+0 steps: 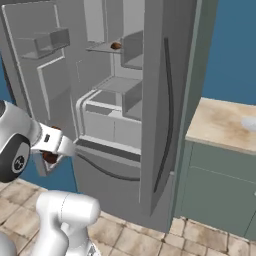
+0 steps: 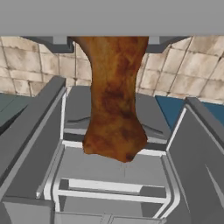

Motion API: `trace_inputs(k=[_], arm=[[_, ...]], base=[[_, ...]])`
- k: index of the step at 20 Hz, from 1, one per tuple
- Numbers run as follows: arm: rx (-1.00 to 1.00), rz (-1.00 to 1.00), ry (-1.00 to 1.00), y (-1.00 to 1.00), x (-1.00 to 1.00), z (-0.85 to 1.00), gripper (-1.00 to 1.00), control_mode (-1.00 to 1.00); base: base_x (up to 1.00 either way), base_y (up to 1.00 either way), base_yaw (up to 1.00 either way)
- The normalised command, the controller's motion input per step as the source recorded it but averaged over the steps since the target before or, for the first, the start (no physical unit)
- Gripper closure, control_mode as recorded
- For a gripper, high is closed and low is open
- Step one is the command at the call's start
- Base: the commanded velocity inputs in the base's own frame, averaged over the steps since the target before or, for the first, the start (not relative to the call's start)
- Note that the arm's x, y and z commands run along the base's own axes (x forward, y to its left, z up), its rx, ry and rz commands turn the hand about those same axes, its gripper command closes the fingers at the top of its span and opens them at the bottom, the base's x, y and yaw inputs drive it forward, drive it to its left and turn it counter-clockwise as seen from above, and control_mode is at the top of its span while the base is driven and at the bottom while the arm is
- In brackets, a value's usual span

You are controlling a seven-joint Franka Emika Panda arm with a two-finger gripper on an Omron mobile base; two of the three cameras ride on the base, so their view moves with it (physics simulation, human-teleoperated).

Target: Place the chicken drumstick on the counter behind the older chicken drumstick on the same shelf of the fridge to maintain FIFO order. Close the fridge door when finished.

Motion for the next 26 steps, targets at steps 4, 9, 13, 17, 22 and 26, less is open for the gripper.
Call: trace_inputs(k=[4,9,13,17,22,26], arm=[[0.0,0.0,0.0,0.0,0.0,0.0,1.0,1.0],[0.0,0.0,0.0,0.0,0.0,0.0,1.0,1.0],[0.0,0.0,0.0,0.0,0.0,0.0,1.0,1.0],[0.0,0.0,0.0,0.0,0.0,0.0,1.0,1.0],[0.0,0.0,0.0,0.0,0.0,0.0,1.0,1.0],[0.0,0.0,0.0,0.0,0.0,0.0,1.0,1.0]], base=[[0.81,0.54,-0.32],[0.67,0.62,-0.28],[0.52,0.1,-0.17],[0.41,0.0,-0.12],[0.42,0.0,-0.11],[0.49,-0.02,-0.09]])
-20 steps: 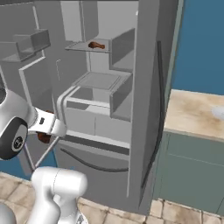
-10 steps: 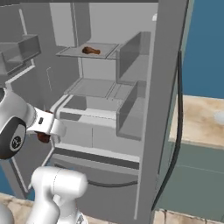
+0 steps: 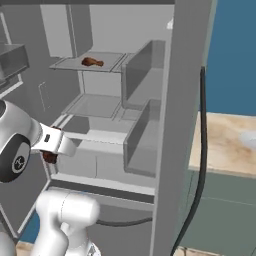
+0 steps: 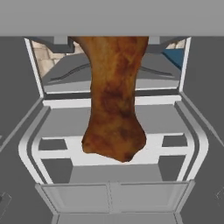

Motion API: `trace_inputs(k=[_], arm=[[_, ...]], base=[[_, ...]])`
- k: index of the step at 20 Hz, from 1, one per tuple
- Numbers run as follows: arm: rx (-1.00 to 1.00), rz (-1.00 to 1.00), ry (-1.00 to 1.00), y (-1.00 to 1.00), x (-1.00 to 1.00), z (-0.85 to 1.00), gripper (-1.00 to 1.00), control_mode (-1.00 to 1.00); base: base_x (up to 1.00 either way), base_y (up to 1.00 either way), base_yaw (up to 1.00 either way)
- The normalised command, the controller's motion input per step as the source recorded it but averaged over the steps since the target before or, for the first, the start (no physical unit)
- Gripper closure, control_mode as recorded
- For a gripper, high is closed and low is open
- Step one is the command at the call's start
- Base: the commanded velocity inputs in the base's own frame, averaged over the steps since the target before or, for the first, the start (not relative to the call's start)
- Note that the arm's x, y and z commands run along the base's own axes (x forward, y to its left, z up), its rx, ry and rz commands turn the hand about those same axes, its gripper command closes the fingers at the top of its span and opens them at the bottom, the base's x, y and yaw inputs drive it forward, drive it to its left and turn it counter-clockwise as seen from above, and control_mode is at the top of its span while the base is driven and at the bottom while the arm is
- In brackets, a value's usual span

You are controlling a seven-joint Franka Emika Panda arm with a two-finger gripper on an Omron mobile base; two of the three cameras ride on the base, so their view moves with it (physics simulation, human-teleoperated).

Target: Place the chicken drumstick on the counter behind the older chicken drumstick on the same shelf of the fridge to maintain FIFO order. Close the fridge door when finished.

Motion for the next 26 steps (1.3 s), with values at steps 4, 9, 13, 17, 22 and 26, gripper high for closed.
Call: trace_inputs(k=[4,9,13,17,22,26], arm=[[0.0,0.0,0.0,0.0,0.0,0.0,1.0,1.0],[0.0,0.0,0.0,0.0,0.0,0.0,1.0,1.0],[0.0,0.0,0.0,0.0,0.0,0.0,1.0,1.0],[0.0,0.0,0.0,0.0,0.0,0.0,1.0,1.0],[0.0,0.14,-0.38,-0.05,0.65,0.66,1.0,-1.0],[0.0,0.16,-0.42,-0.01,0.73,0.89,1.0,-1.0]], base=[[0.67,0.0,-0.06],[0.84,0.0,-0.02],[0.87,0.0,0.01],[0.7,-0.05,0.07],[0.0,0.0,0.0],[0.0,0.0,0.0]])
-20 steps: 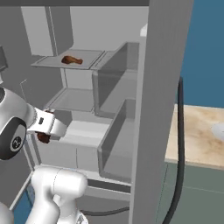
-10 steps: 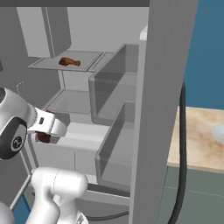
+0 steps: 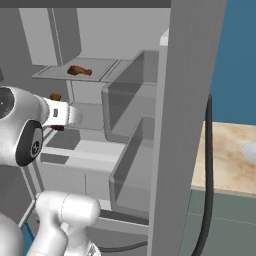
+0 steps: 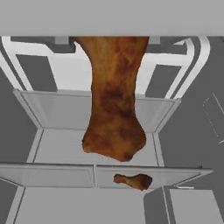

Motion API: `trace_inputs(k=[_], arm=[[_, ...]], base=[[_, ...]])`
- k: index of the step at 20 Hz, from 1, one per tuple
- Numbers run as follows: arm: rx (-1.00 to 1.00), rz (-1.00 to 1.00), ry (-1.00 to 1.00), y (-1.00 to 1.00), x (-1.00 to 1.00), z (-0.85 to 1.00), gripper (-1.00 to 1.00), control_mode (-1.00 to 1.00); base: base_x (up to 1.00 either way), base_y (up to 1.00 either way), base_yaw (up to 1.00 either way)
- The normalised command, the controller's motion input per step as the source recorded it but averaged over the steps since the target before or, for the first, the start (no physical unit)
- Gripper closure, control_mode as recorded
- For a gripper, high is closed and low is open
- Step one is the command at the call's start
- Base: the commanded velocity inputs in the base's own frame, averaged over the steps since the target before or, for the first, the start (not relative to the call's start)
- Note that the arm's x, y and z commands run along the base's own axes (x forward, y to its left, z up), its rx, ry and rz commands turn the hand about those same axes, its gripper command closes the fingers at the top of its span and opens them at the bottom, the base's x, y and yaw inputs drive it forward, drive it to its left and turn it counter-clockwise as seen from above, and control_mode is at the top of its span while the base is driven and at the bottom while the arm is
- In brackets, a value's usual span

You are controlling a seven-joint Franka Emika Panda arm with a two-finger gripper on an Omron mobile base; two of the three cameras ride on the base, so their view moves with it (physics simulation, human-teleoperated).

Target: Place the chicken drumstick on the counter behind the older chicken drumstick on the same shelf of the fridge to maintain FIFO order. Close the fridge door when finished.

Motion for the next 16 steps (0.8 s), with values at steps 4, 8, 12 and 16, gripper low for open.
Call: trace_inputs(k=[4,8,12,16], arm=[[-0.07,0.11,-0.35,0.0,0.63,0.82,1.0,-1.0],[-0.11,0.05,-0.21,0.03,0.76,0.55,1.0,-1.0],[-0.08,0.01,-0.12,0.14,0.94,0.29,1.0,-1.0],[-0.07,0.0,-0.02,0.04,0.92,0.28,1.0,-1.0]], base=[[0.0,0.0,0.0],[0.0,0.0,0.0],[0.0,0.0,0.0],[0.0,0.0,0.0]])
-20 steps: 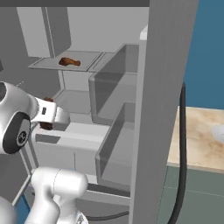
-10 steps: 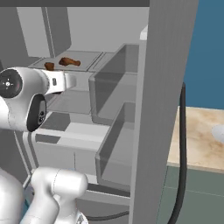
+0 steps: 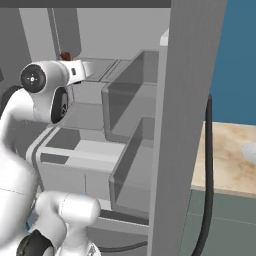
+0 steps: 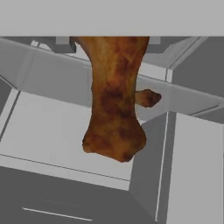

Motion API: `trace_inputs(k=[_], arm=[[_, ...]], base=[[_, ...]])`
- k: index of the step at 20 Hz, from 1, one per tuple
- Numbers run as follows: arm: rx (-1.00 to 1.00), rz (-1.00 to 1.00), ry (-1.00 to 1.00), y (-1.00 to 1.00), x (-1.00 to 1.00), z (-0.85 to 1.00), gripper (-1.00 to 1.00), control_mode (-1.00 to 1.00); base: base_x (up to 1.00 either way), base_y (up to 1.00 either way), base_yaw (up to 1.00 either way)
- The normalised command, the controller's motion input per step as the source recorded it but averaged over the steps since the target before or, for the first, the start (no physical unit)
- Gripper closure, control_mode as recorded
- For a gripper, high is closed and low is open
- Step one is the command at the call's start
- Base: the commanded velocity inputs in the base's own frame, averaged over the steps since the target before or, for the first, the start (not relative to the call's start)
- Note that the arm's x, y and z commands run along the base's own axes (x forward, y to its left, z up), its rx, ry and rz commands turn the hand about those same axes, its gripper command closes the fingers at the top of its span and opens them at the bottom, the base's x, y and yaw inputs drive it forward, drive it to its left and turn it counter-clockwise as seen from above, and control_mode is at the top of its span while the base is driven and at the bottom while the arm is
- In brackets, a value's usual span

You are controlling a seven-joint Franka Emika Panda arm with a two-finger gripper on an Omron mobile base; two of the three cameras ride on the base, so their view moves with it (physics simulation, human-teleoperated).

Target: Place the chicken drumstick on the counter behind the older chicken drumstick on the same shelf of the fridge to maintain FIFO order. Close the fridge door when finished.

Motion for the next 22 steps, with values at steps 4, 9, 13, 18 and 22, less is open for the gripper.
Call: trace_inputs(k=[4,9,13,18,22], arm=[[-0.07,0.0,0.0,0.0,0.8,0.29,1.0,-1.0],[-0.02,0.0,0.0,0.0,0.62,0.02,1.0,-1.0],[-0.03,0.0,0.0,0.0,0.6,0.0,1.0,-1.0],[-0.04,0.0,0.0,0.04,0.51,0.0,1.0,-1.0],[-0.01,0.0,0.04,0.03,0.48,0.0,1.0,-1.0]], base=[[0.0,0.0,0.0],[0.0,0.0,0.0],[0.0,0.0,0.0],[0.0,0.0,0.0],[0.0,0.0,0.0]])
